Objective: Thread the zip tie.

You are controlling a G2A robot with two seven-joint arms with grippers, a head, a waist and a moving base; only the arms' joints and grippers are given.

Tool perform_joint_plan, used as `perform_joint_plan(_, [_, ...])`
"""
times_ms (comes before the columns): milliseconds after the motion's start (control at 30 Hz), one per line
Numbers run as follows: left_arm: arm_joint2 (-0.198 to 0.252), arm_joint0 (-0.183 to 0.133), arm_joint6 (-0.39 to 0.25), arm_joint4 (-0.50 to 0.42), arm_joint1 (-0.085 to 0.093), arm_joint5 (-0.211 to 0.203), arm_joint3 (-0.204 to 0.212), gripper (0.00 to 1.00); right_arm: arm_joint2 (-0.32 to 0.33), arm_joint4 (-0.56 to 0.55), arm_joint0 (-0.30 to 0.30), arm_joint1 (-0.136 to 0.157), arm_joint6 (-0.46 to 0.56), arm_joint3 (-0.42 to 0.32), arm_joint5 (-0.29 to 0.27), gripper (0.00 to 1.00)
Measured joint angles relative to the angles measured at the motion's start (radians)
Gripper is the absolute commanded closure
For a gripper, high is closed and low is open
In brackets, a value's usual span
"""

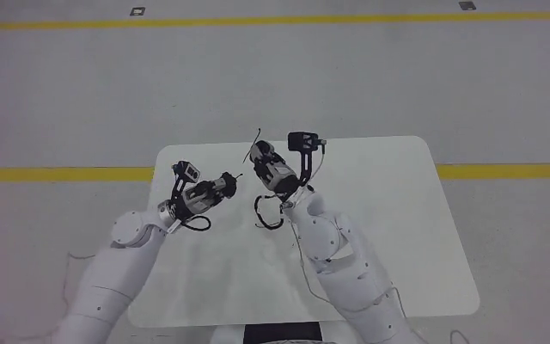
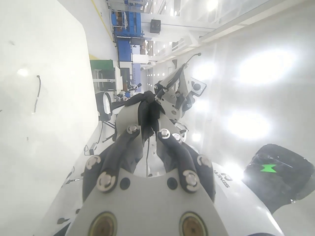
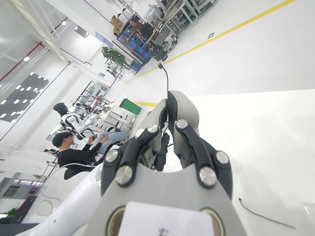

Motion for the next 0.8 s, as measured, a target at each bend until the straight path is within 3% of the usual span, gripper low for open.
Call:
perform_joint_plan(233, [-0.002, -0.014, 0.006, 0.027, 0.003, 0.029, -0.024, 1.00, 0.030, -0.129, -0.025, 0.024, 0.036, -0.050, -0.085, 1.00])
perform_joint_plan(467, [0.010, -0.041, 0.009, 0.048, 0.003, 0.052, -0.033, 1.00, 0.034, -0.168, -0.039, 0.040, 0.066, -0.061, -0.183, 1.00])
perform_joint_plan(800, [0.010, -0.045, 0.008, 0.059, 0.004, 0.045, -0.034, 1.00, 0.032, -0.176, -0.041, 0.041, 0.054, -0.057, -0.187, 1.00])
